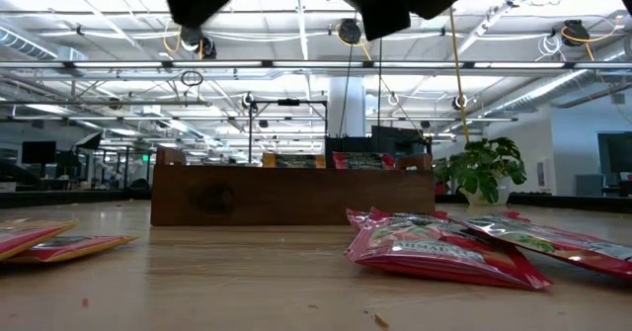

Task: Pick & Place Tea
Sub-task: Put the brown tea bag into the left section of the wooden organizer

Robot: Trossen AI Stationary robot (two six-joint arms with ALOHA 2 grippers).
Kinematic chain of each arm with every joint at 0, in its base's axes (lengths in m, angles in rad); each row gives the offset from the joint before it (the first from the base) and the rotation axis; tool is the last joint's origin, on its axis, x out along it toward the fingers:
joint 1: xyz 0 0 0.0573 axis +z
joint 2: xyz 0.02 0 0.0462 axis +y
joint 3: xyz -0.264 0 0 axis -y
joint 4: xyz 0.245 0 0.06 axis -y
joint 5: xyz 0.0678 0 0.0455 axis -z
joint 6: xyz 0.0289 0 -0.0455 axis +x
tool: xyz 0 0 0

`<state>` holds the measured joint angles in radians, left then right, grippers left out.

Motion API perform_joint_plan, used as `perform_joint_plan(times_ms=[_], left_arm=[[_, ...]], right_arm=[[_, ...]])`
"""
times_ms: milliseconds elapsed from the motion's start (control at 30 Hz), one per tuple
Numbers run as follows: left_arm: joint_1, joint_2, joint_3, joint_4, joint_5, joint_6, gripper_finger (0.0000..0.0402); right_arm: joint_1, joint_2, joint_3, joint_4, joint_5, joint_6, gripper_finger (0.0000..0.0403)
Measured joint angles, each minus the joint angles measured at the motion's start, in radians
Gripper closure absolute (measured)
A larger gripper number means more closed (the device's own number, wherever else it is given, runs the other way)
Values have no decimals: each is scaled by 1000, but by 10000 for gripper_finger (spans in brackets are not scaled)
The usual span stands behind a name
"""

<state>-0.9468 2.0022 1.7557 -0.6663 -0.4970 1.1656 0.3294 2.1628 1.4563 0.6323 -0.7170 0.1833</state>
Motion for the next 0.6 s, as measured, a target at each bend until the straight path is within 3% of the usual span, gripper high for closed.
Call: perform_joint_plan(times_ms=[367,600], left_arm=[[40,1,0,-92,-79,-43,401],[39,1,0,-108,-71,-71,401]], right_arm=[[33,105,133,-90,-46,3,191],[33,110,140,-70,-51,-22,252]])
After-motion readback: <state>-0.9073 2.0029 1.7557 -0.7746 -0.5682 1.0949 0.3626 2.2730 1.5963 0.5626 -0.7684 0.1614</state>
